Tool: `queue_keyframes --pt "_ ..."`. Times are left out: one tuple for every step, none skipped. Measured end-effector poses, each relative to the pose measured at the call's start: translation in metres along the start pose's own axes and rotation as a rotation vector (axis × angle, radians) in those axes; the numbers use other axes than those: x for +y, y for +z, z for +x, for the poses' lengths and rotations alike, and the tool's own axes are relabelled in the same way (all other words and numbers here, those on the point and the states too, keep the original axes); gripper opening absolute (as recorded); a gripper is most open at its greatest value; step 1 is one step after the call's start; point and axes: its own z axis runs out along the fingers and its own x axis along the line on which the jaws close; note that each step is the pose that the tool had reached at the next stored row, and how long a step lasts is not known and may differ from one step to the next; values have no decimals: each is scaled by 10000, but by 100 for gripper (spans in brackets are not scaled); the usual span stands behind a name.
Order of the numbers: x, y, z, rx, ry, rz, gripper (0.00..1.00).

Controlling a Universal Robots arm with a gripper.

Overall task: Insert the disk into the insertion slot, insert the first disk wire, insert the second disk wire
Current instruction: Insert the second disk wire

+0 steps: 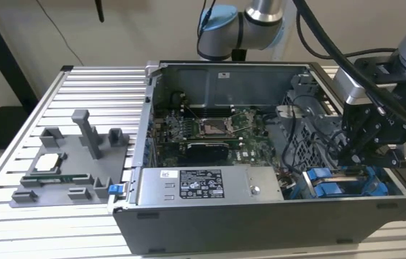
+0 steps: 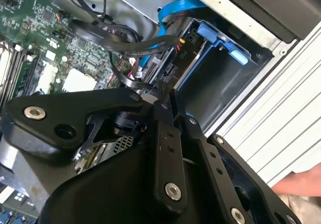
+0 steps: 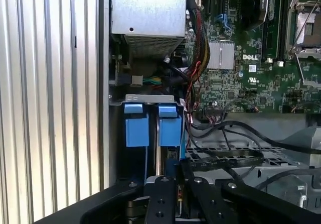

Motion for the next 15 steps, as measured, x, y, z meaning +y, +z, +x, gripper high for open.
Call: queue_keyframes --pt "-8 2 0 -17 1 0 0" --pt "-15 5 0 -27 1 0 0" --pt "-26 9 1 -35 2 0 0" --pt "-39 11 1 -39 1 0 0" --pt "-54 16 1 -44 1 0 0" --pt "-69 20 2 -47 2 0 0" --pt "-82 24 2 -49 2 0 0" --pt "-93 29 3 -51 2 -1 0" --pt "-100 33 3 -49 2 0 0" --pt "-104 38 4 -49 1 0 0" --pt "-104 44 4 -48 2 0 0" --pt "-104 50 5 -48 3 0 0" --pt "-104 54 6 -49 3 0 0" --pt "-104 57 6 -48 3 0 0" --pt "-105 64 7 -49 2 0 0"
